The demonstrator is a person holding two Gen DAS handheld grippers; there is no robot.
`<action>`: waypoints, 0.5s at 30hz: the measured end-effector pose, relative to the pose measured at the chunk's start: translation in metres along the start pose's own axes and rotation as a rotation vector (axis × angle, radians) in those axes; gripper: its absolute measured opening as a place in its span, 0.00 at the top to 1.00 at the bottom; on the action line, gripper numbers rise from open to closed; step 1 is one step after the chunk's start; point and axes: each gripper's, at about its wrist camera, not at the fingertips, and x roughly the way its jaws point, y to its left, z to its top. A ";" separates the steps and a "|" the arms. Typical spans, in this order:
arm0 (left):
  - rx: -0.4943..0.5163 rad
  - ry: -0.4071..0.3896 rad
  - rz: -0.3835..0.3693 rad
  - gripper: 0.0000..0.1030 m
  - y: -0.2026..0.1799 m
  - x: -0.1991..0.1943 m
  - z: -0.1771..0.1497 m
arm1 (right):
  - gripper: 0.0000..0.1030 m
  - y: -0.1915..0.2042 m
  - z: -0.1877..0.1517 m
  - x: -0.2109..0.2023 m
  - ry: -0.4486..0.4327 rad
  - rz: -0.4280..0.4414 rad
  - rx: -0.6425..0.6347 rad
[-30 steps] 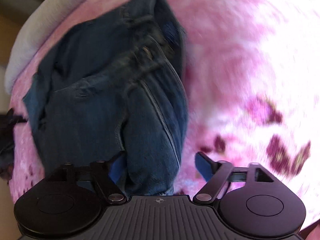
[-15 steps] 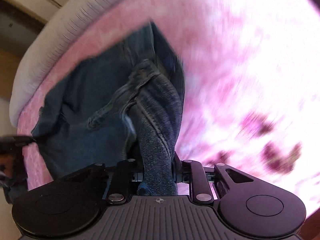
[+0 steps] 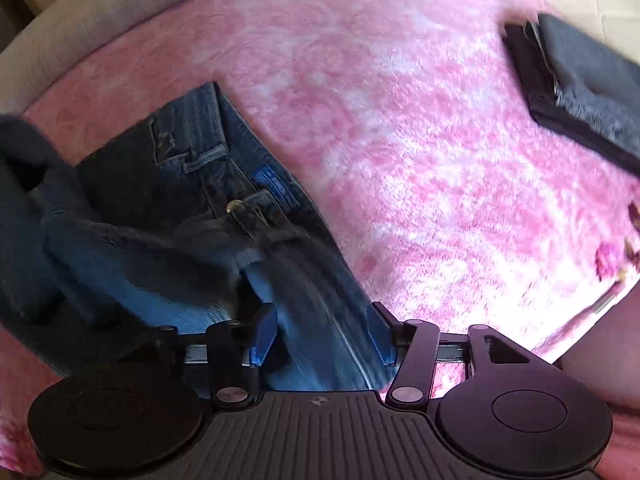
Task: Fold clothes
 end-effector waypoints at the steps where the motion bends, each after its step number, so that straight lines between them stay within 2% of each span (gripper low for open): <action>1: -0.037 0.005 -0.006 0.47 -0.005 0.003 -0.012 | 0.43 0.008 -0.003 -0.004 -0.021 -0.002 0.002; 2: -0.082 0.010 -0.020 0.46 -0.010 0.006 -0.024 | 0.41 0.015 -0.006 -0.008 -0.041 -0.003 0.004; 5: -0.353 0.025 -0.256 0.41 -0.026 0.028 -0.064 | 0.38 0.034 -0.009 -0.005 -0.069 0.035 0.027; 6: -0.409 0.034 -0.324 0.39 -0.040 0.037 -0.076 | 0.37 0.046 -0.006 0.004 -0.061 0.058 0.039; 7: -0.434 0.048 -0.368 0.39 -0.057 0.046 -0.083 | 0.37 0.053 -0.009 0.010 -0.046 0.078 0.046; 11: -0.408 0.065 -0.477 0.39 -0.120 0.090 -0.087 | 0.36 0.081 -0.016 0.025 0.022 0.130 0.012; 12: -0.411 0.076 -0.501 0.45 -0.130 0.100 -0.084 | 0.36 0.088 -0.018 0.026 0.029 0.139 -0.003; 13: -0.414 0.098 -0.534 0.58 -0.137 0.109 -0.082 | 0.36 0.093 -0.021 0.026 0.034 0.144 -0.019; 14: -0.413 0.125 -0.572 0.88 -0.141 0.115 -0.080 | 0.36 0.099 -0.022 0.026 0.040 0.146 -0.034; 15: -0.400 0.136 -0.588 0.95 -0.140 0.117 -0.078 | 0.36 0.103 -0.022 0.029 0.048 0.142 -0.045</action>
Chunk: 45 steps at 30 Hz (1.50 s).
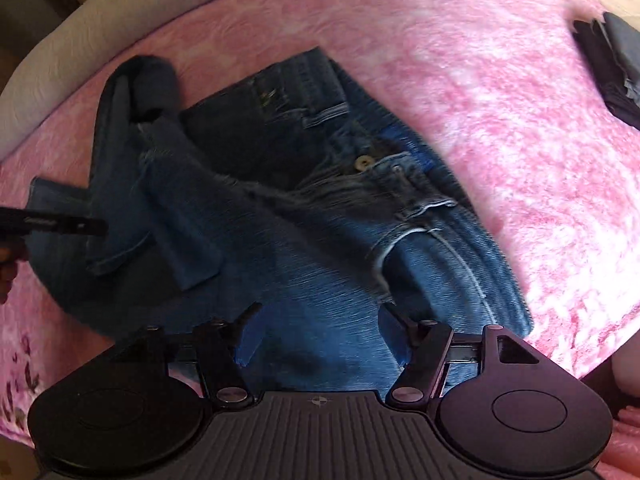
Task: Fold clothes
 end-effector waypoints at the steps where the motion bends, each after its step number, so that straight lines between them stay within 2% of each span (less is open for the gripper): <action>1: 0.017 -0.004 -0.007 0.96 0.000 -0.009 0.001 | 0.36 0.003 0.000 0.002 0.012 -0.007 -0.005; 2: 0.062 -0.017 -0.012 0.97 0.002 -0.027 0.001 | 0.36 0.006 0.000 0.005 0.020 -0.014 -0.006; 4: 0.153 -0.029 0.043 0.97 0.013 -0.076 0.001 | 0.36 0.013 0.001 0.008 0.022 -0.020 -0.004; 7: 0.239 -0.037 0.236 0.97 0.063 -0.171 0.006 | 0.35 0.027 0.004 0.011 0.013 -0.026 -0.009; 9: 0.287 -0.034 0.414 0.97 0.102 -0.229 0.015 | 0.35 0.039 0.006 0.014 0.005 -0.019 -0.008; 11: 0.269 -0.052 0.626 0.97 0.148 -0.268 0.032 | 0.35 0.052 0.008 0.019 -0.001 -0.006 -0.018; 13: 0.217 -0.086 0.823 0.80 0.194 -0.299 0.050 | 0.35 0.070 0.010 0.026 -0.001 0.005 -0.043; 14: 0.164 -0.101 0.923 0.61 0.214 -0.307 0.055 | 0.35 0.080 0.012 0.029 0.001 0.011 -0.056; 16: 0.109 -0.125 1.112 0.58 0.236 -0.311 0.050 | 0.35 0.098 0.012 0.034 0.008 0.023 -0.075; 17: 0.111 -0.141 1.128 0.58 0.237 -0.309 0.042 | 0.35 0.107 0.012 0.035 0.009 0.031 -0.085; 19: 0.148 -0.191 1.047 0.56 0.225 -0.296 0.017 | 0.34 0.122 0.010 0.036 0.009 0.040 -0.116; 20: 0.197 -0.192 0.988 0.55 0.216 -0.285 -0.002 | 0.34 0.130 0.008 0.035 0.009 0.042 -0.133; 23: 0.453 -0.122 0.816 0.54 0.178 -0.233 -0.066 | 0.34 0.148 0.001 0.039 0.028 0.036 -0.161; 26: 0.834 -0.013 0.706 0.51 0.137 -0.176 -0.141 | 0.33 0.169 -0.009 0.046 0.050 0.033 -0.214; 28: 1.072 0.024 0.694 0.51 0.119 -0.143 -0.180 | 0.33 0.190 -0.015 0.053 0.056 0.035 -0.295; 29: 1.152 0.018 0.705 0.51 0.115 -0.131 -0.193 | 0.33 0.201 -0.019 0.057 0.053 0.039 -0.344; 32: 1.267 -0.033 0.754 0.51 0.118 -0.109 -0.202 | 0.33 0.239 -0.037 0.072 0.042 0.042 -0.541; 35: 1.336 -0.074 0.784 0.51 0.125 -0.098 -0.200 | 0.33 0.273 -0.061 0.091 0.032 0.037 -0.753; 36: 1.349 -0.084 0.782 0.58 0.128 -0.098 -0.197 | 0.33 0.281 -0.069 0.100 0.029 0.033 -0.817; 37: 1.342 -0.082 0.769 0.71 0.130 -0.100 -0.192 | 0.33 0.289 -0.077 0.108 0.026 0.024 -0.876; 38: 1.309 -0.064 0.759 0.91 0.132 -0.100 -0.187 | 0.33 0.297 -0.084 0.116 0.026 0.010 -0.934; 41: 1.258 -0.090 0.760 0.93 0.127 -0.122 -0.187 | 0.34 0.312 -0.097 0.143 0.033 -0.086 -1.089; 43: 1.215 -0.125 0.753 0.93 0.109 -0.157 -0.198 | 0.59 0.316 -0.096 0.147 0.036 -0.121 -1.107; 44: 1.188 -0.123 0.747 0.93 0.099 -0.174 -0.207 | 0.98 0.316 -0.094 0.146 0.037 -0.129 -1.100; 45: 1.160 -0.114 0.753 0.94 0.088 -0.190 -0.219 | 0.97 0.317 -0.092 0.142 0.037 -0.123 -1.092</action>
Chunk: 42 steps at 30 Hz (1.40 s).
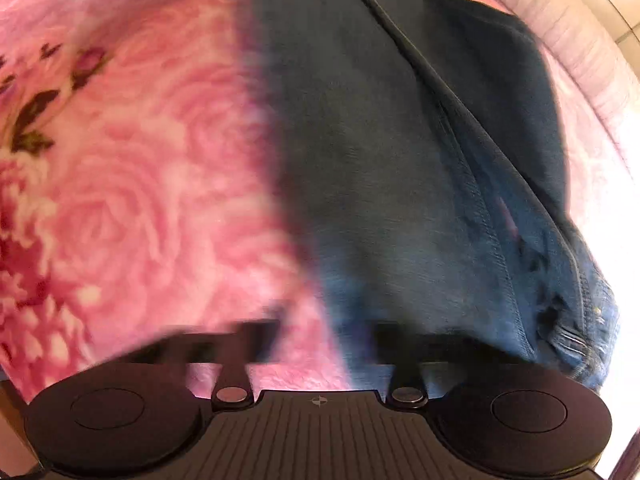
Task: Fold clothes
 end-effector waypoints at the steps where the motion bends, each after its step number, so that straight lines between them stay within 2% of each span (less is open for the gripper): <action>1: -0.031 0.025 -0.016 0.93 -0.005 -0.023 -0.004 | 0.97 -0.001 0.000 -0.009 -0.012 0.029 0.009; 4: -0.122 0.107 -0.071 0.94 -0.029 -0.093 -0.015 | 0.97 0.017 -0.009 -0.043 -0.048 0.102 -0.051; 7: -0.188 0.208 -0.176 0.94 -0.074 -0.138 -0.017 | 0.97 0.050 -0.027 -0.070 -0.054 0.190 -0.103; 10: -0.204 0.289 -0.262 0.92 -0.124 -0.141 -0.029 | 0.97 0.086 -0.042 -0.079 -0.045 0.277 -0.113; 13: -0.207 0.355 -0.304 0.86 -0.152 -0.132 -0.026 | 0.95 0.088 -0.054 -0.077 -0.038 0.327 -0.051; 14: -0.208 0.375 -0.314 0.82 -0.158 -0.128 -0.022 | 0.89 0.079 -0.058 -0.080 -0.042 0.310 -0.005; 15: -0.214 0.393 -0.324 0.81 -0.164 -0.125 -0.019 | 0.71 0.067 -0.066 -0.087 -0.054 0.283 0.054; 16: -0.251 0.388 -0.329 0.81 -0.163 -0.133 -0.016 | 0.59 0.051 -0.078 -0.093 -0.067 0.253 0.122; 17: -0.291 0.389 -0.332 0.81 -0.159 -0.133 -0.011 | 0.38 0.036 -0.090 -0.100 -0.081 0.222 0.190; 18: -0.329 0.389 -0.335 0.81 -0.155 -0.133 -0.004 | 0.32 0.019 -0.106 -0.106 -0.091 0.189 0.268; 22: -0.382 0.332 -0.288 0.80 -0.143 -0.107 0.049 | 0.32 -0.077 -0.205 -0.115 -0.068 0.032 0.671; 24: -0.393 0.283 -0.273 0.79 -0.140 -0.101 0.089 | 0.32 -0.125 -0.258 -0.112 -0.069 -0.027 0.863; 26: -0.410 0.230 -0.272 0.77 -0.139 -0.091 0.132 | 0.32 -0.169 -0.305 -0.103 -0.086 -0.044 1.014; 27: -0.417 0.203 -0.274 0.73 -0.139 -0.085 0.154 | 0.32 -0.187 -0.321 -0.097 -0.101 -0.034 1.048; 31: -0.382 0.073 -0.329 0.72 -0.160 -0.057 0.271 | 0.32 -0.250 -0.354 -0.057 -0.185 0.109 1.011; 36: -0.283 -0.084 -0.384 0.69 -0.182 -0.019 0.397 | 0.26 -0.286 -0.361 -0.002 -0.186 0.354 0.857; 38: -0.241 -0.115 -0.390 0.69 -0.186 -0.003 0.432 | 0.26 -0.293 -0.364 0.005 -0.208 0.416 0.839; 39: -0.245 -0.112 -0.409 0.69 -0.185 0.008 0.443 | 0.36 -0.297 -0.367 0.008 -0.211 0.450 0.864; 40: -0.249 -0.110 -0.427 0.70 -0.185 0.020 0.453 | 0.51 -0.301 -0.372 0.009 -0.210 0.484 0.901; 41: -0.252 -0.106 -0.446 0.71 -0.184 0.032 0.463 | 0.89 -0.306 -0.376 0.010 -0.208 0.517 0.939; 42: -0.249 -0.094 -0.469 0.71 -0.185 0.040 0.469 | 0.88 -0.310 -0.379 0.008 -0.209 0.537 0.959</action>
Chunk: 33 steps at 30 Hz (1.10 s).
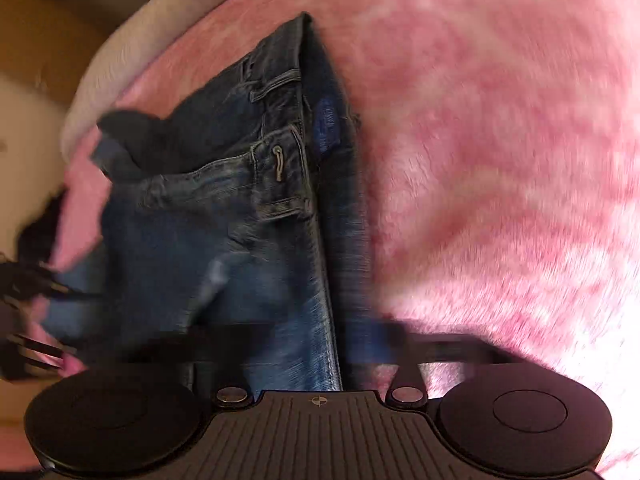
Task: Fold clothes
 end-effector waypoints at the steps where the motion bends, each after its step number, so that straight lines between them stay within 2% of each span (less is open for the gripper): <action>1: 0.020 0.006 -0.008 0.73 -0.001 0.003 0.005 | 0.89 0.004 0.002 -0.006 -0.002 -0.005 -0.017; 2: 0.038 0.009 -0.017 0.77 -0.002 0.006 0.010 | 0.89 0.008 0.003 -0.014 -0.009 -0.010 -0.034; 6: 0.046 -0.034 -0.078 0.77 -0.009 0.000 0.026 | 0.89 0.003 -0.004 -0.054 -0.069 -0.046 -0.024; 9: 0.041 -0.038 -0.107 0.77 -0.009 -0.006 0.028 | 0.89 -0.008 -0.020 -0.049 -0.021 -0.080 0.032; 11: 0.008 -0.056 -0.100 0.77 0.005 -0.022 0.022 | 0.87 -0.009 -0.023 -0.041 -0.022 -0.097 0.071; 12: -0.022 -0.071 -0.091 0.76 0.015 -0.030 0.021 | 0.74 -0.004 -0.020 -0.041 -0.031 -0.109 0.072; 16: -0.171 -0.163 -0.008 0.70 0.085 -0.065 0.013 | 0.58 0.032 0.004 -0.047 -0.075 -0.143 -0.054; 18: -0.211 -0.188 0.040 0.67 0.128 -0.070 0.008 | 0.44 0.049 0.020 -0.050 -0.101 -0.164 -0.094; 19: -0.222 -0.195 0.064 0.66 0.150 -0.069 0.008 | 0.41 0.056 0.030 -0.049 -0.116 -0.181 -0.102; 23: -0.239 -0.188 0.106 0.62 0.234 -0.036 0.017 | 0.37 0.074 0.074 -0.032 -0.151 -0.215 -0.112; 26: -0.274 -0.144 0.098 0.61 0.279 -0.008 0.027 | 0.33 0.082 0.106 -0.007 -0.170 -0.193 -0.132; 29: -0.299 -0.140 0.069 0.61 0.305 0.019 0.038 | 0.28 0.075 0.144 0.025 -0.159 -0.195 -0.149; 33: -0.291 -0.058 0.019 0.58 0.321 0.067 0.045 | 0.26 0.052 0.190 0.067 -0.152 -0.140 -0.163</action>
